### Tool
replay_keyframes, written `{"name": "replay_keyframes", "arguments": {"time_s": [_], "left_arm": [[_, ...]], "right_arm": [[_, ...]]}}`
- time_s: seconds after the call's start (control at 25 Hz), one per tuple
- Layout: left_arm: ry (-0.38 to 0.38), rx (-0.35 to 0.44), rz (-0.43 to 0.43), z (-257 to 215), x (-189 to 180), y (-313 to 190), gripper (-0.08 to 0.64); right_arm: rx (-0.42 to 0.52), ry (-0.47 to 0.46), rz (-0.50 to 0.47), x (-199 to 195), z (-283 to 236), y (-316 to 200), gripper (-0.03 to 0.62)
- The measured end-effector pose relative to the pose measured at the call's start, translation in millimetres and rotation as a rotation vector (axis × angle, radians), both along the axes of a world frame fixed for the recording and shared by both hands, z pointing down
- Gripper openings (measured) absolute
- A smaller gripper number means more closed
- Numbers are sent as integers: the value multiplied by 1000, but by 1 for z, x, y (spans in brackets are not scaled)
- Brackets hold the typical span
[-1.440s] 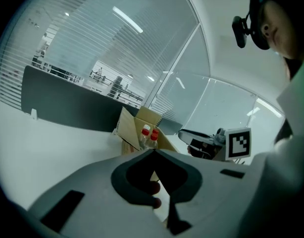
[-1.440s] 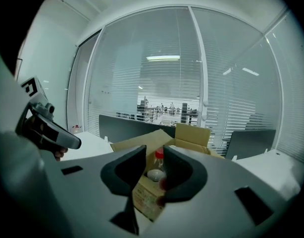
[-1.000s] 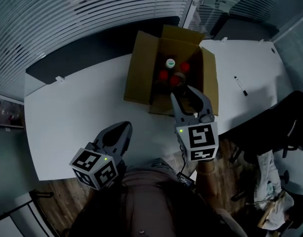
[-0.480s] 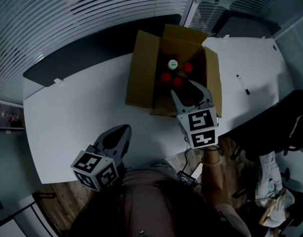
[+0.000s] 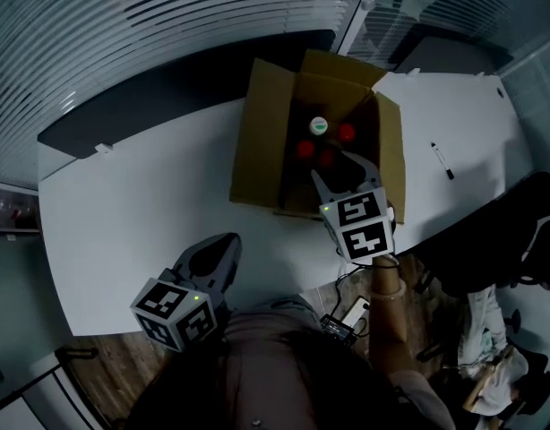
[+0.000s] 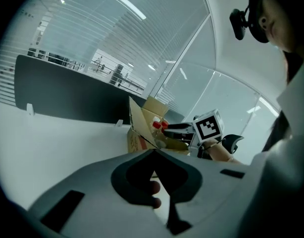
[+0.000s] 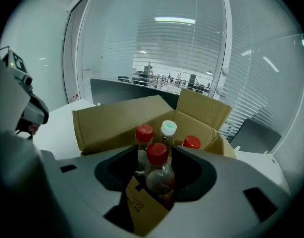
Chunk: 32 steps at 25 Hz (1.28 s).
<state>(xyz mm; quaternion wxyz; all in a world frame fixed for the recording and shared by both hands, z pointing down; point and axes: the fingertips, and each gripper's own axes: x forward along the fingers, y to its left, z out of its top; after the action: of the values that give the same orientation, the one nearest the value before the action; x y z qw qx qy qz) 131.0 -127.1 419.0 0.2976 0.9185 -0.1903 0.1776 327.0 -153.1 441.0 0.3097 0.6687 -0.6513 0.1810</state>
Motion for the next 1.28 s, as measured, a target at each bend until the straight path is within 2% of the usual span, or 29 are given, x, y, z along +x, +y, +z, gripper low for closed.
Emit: {"name": "replay_keyframes", "arguments": {"time_s": [0.52,1.0,1.28], "left_arm": [[-11,-45,-24,12,-3,-12,9],[-17,-59,-27,16,-4,-13,9],[-7,-30,-32,7,-5,-6,9]], "right_arm": [[-128,15,-18,9,29,-15,198],[-137,57,-23,12,27,-11,178],[-91,41,-4,13,13,-2,176]]}}
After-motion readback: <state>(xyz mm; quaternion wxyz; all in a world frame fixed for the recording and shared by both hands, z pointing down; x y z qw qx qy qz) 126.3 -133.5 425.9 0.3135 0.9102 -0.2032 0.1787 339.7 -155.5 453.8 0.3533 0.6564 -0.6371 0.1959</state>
